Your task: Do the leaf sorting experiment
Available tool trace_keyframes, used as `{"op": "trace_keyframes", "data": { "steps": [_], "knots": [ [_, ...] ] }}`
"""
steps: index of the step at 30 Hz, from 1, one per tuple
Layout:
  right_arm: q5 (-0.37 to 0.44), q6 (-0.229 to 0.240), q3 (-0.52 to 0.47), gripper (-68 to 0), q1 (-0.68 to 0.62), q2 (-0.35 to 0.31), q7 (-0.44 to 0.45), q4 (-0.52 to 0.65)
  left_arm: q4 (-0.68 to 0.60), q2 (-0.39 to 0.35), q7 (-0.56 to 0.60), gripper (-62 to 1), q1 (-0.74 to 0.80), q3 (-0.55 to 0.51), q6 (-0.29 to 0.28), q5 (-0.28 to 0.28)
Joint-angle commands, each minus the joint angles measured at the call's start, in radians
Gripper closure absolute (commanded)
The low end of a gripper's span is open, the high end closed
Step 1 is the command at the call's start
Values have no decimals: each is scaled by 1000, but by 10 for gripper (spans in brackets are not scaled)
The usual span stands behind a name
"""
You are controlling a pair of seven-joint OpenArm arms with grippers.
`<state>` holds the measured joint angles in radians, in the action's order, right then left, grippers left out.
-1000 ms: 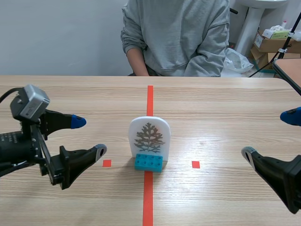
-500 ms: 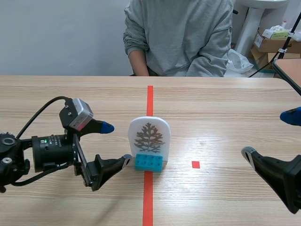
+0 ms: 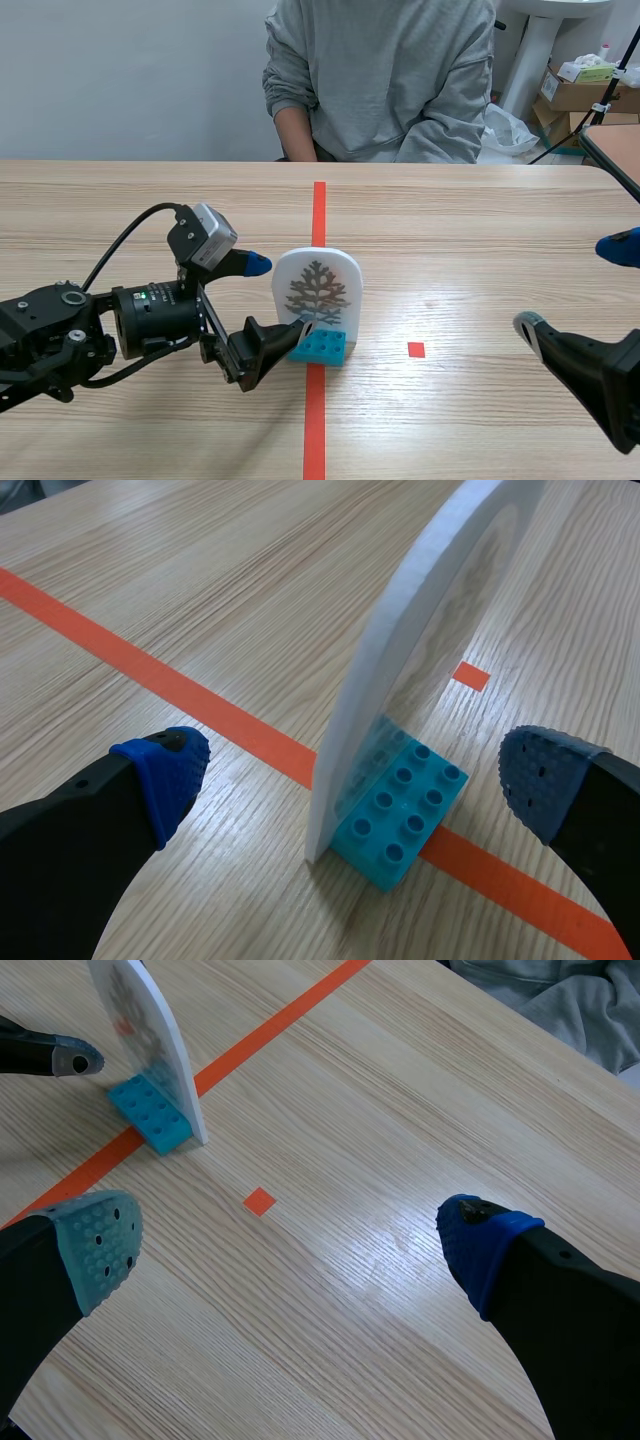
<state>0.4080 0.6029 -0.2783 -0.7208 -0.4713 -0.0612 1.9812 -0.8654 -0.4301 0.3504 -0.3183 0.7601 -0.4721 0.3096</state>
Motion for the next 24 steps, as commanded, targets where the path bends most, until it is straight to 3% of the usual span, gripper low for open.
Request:
{"op": "trace_keyframes", "data": {
  "steps": [1,12,20,24],
  "knots": [
    [11,0,3,-604,9,-2,16,1,-12,7,19,-623,-9,7,-2,5],
    [11,0,3,-604,9,-2,20,1,14,87,16,-623,-9,32,0,-45],
    [11,0,3,-604,9,-2,23,1,42,128,20,-623,-9,32,40,-69],
    [11,0,3,-604,10,-2,23,1,49,136,21,-533,-9,32,44,-71]
  ]
}}
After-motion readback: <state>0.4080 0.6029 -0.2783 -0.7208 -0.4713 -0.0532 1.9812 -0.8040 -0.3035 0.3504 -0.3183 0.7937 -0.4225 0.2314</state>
